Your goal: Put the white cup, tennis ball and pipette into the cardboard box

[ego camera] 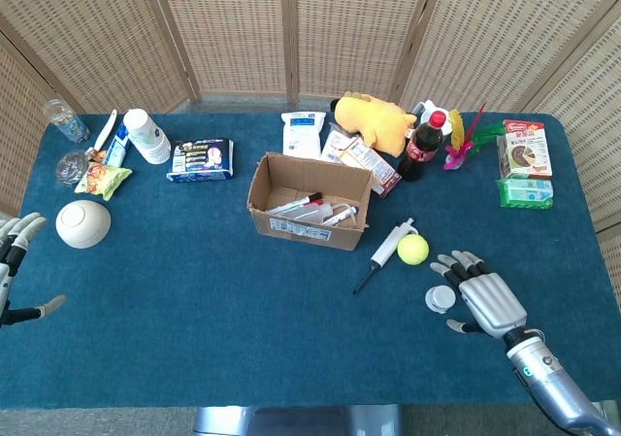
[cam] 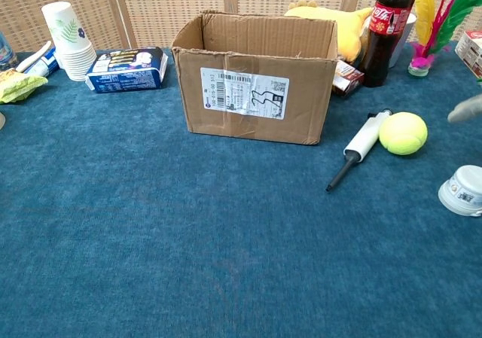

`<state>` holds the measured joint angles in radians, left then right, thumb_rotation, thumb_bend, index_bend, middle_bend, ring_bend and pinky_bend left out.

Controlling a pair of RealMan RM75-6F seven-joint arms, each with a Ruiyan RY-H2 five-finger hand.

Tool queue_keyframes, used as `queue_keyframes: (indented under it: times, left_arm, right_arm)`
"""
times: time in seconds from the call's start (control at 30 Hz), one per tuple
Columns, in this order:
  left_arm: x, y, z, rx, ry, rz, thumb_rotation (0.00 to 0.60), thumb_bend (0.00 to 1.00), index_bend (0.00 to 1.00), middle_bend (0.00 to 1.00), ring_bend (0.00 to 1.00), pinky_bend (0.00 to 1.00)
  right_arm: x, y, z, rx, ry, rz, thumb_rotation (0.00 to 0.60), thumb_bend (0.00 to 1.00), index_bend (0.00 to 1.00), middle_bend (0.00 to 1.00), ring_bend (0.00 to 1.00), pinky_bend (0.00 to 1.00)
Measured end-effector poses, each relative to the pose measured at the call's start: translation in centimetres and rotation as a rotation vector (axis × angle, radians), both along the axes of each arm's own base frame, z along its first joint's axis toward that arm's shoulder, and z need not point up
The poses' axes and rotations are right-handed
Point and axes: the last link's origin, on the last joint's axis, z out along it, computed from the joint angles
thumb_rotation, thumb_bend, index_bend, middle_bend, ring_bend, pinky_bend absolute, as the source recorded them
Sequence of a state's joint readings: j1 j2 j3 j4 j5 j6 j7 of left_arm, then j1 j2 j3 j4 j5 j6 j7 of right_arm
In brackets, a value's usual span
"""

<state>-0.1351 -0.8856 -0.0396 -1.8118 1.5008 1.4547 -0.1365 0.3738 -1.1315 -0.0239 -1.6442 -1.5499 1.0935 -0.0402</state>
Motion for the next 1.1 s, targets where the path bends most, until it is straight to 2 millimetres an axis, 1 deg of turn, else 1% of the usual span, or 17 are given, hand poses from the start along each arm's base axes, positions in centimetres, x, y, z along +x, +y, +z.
queue_keyframes:
  times: [0.2,0.33,0.53,0.63,0.73,0.9,0.97,1.03,1.1]
  left_arm:
    - [-0.1,0.0,0.1,0.003,0.000,0.005,0.600,0.04,0.00,0.00,0.00,0.05]
    - [-0.3,0.0,0.1,0.005,0.000,0.011,0.600,0.04,0.00,0.00,0.00,0.05]
    - [-0.4,0.1,0.2,0.004,0.001,0.012,0.600,0.04,0.00,0.00,0.00,0.05]
    - [-0.4,0.1,0.2,0.004,-0.001,0.013,0.600,0.04,0.00,0.00,0.00,0.05]
    - [-0.4,0.0,0.2,0.003,0.000,0.012,0.600,0.04,0.00,0.00,0.00,0.05]
    - [-0.3,0.1,0.0,-0.001,0.004,0.012,0.600,0.04,0.00,0.00,0.00,0.05]
    - [-0.3,0.1,-0.1,-0.002,0.005,0.013,0.600,0.04,0.00,0.00,0.00,0.05]
    - [-0.3,0.1,-0.1,-0.004,0.007,0.013,0.600,0.04,0.00,0.00,0.00,0.05]
    - [-0.3,0.1,-0.2,-0.006,0.009,0.014,0.600,0.04,0.00,0.00,0.00,0.05]
  right_arm:
    - [-1.8,-1.0,-1.8,0.030,0.019,-0.049,0.600,0.03,0.15,0.11,0.04,0.21]
    - [-2.2,-1.7,-2.7,0.053,0.021,-0.067,0.600,0.03,0.15,0.12,0.05,0.22]
    - [-2.3,-1.9,-3.2,0.051,0.024,-0.066,0.600,0.04,0.16,0.16,0.10,0.24]
    - [-2.6,-2.0,-3.2,0.043,0.028,-0.070,0.600,0.05,0.19,0.18,0.13,0.27]
    - [-3.1,-2.0,-3.3,0.035,0.026,-0.077,0.600,0.07,0.22,0.21,0.17,0.29]
    - [-3.7,-2.1,-3.9,0.016,0.021,-0.067,0.600,0.10,0.29,0.32,0.28,0.37]
    - [-3.7,-2.1,-4.1,0.003,0.015,-0.056,0.600,0.11,0.32,0.35,0.31,0.39]
    - [-3.8,-2.2,-4.3,-0.009,0.008,-0.046,0.600,0.14,0.34,0.38,0.33,0.41]
    - [-3.9,-2.2,-4.5,-0.018,0.006,-0.041,0.600,0.21,0.38,0.41,0.36,0.44]
